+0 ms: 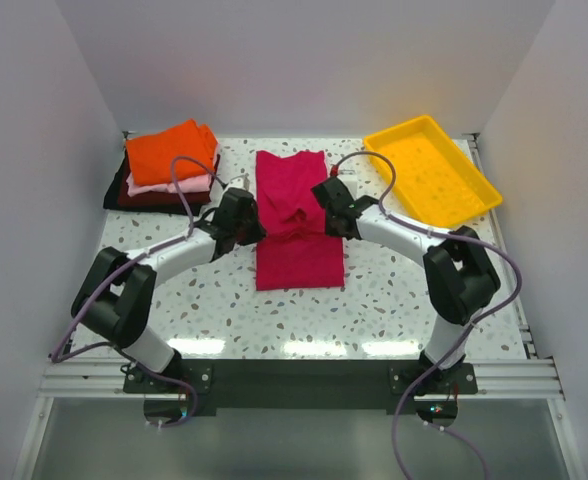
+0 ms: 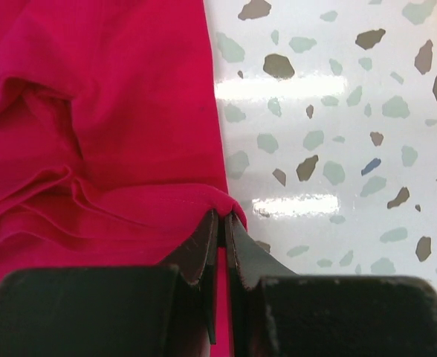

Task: Fold and stack the t-shirts
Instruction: Fold the tshirt

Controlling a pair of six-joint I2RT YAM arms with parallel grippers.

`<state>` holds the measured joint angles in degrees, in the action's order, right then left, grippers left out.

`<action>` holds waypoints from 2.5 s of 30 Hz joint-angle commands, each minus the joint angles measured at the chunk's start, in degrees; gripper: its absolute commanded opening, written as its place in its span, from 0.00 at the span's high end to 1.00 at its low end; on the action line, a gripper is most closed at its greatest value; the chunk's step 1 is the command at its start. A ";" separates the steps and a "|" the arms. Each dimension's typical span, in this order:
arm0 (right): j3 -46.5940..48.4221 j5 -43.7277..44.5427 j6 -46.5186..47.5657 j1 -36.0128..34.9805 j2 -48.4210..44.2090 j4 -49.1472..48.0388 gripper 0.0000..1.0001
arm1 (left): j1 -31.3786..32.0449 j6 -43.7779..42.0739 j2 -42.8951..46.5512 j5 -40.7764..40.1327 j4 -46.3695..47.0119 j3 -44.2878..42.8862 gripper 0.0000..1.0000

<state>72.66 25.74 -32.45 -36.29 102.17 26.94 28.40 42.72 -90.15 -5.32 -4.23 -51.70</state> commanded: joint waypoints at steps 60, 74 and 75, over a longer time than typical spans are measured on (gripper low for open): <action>-32.50 -18.28 -6.75 0.70 -14.72 -16.04 0.49 | 5.79 2.54 16.32 -2.32 3.44 23.57 0.27; -35.13 -17.65 -7.98 -0.62 -16.21 -15.25 0.75 | 9.21 4.39 17.29 -2.94 3.35 25.69 0.39; -35.22 -17.74 -7.98 -0.79 -16.47 -15.25 0.75 | 9.21 4.48 17.72 -2.85 3.35 26.03 0.39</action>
<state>39.81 7.38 -39.53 -36.34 85.84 8.08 36.95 45.71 -73.41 -7.97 -1.21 -27.33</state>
